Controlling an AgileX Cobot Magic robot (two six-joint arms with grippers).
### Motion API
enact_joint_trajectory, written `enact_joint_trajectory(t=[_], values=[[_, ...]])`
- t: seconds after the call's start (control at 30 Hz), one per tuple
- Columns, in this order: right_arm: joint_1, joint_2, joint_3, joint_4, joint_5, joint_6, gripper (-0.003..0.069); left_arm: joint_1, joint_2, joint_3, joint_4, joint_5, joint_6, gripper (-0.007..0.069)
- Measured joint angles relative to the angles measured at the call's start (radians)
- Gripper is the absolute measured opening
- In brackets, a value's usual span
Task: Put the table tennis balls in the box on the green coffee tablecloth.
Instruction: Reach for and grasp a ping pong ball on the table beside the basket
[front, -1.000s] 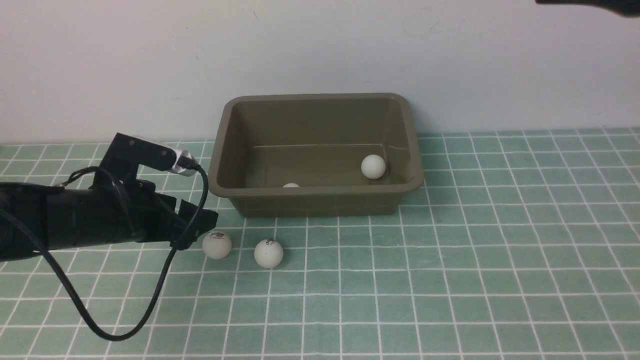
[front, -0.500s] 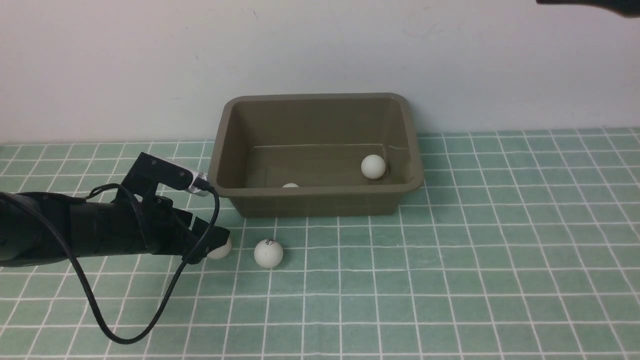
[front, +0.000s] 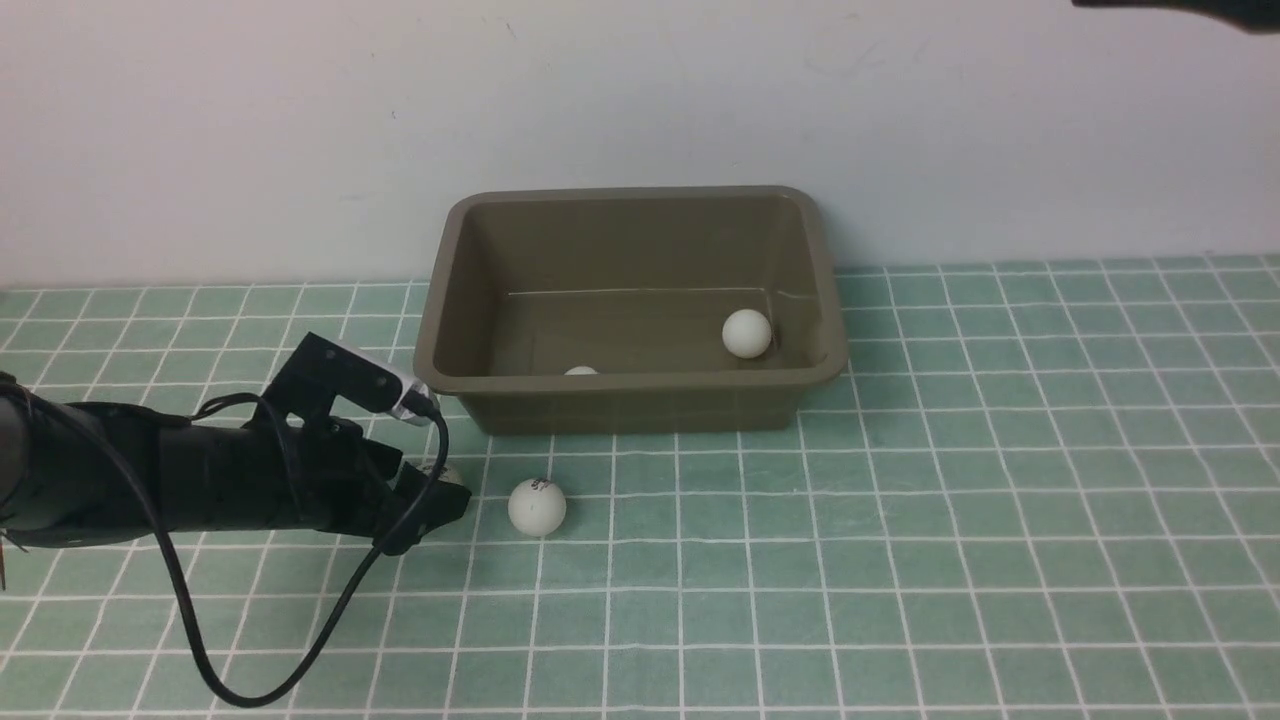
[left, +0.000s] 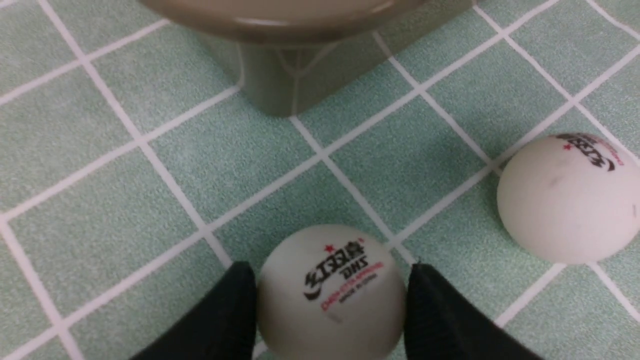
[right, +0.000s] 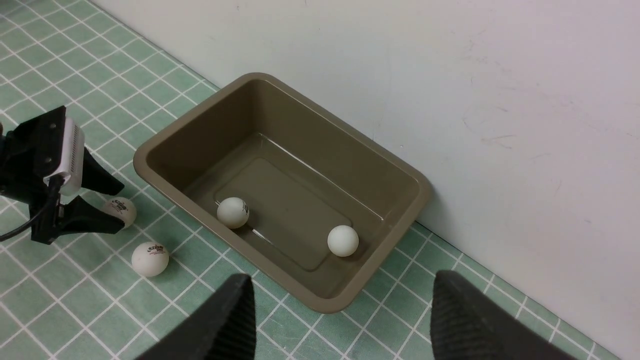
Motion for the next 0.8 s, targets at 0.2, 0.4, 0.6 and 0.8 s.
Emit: enact_joint_trajectory(t=[0.2, 0.4, 0.6, 0.8], values=[[0.0, 0.0, 0.0, 0.0, 0.0, 0.0, 0.0433, 0.0, 0.0, 0.0, 0.0, 0.001, 0.0, 0.0342], [0.0, 0.0, 0.0, 0.0, -0.001, 0.0, 0.0433, 0.0, -0.003, 0.0, 0.0, 0.002, -0.004, 0.0342], [0.0, 0.0, 0.0, 0.0, -0.001, 0.0, 0.0432, 0.0, -0.106, 0.0, 0.0, 0.049, -0.04, 0.0342], [0.0, 0.0, 0.0, 0.0, -0.001, -0.001, 0.0432, 0.0, -0.206, 0.0, 0.024, 0.119, -0.134, 0.0342]])
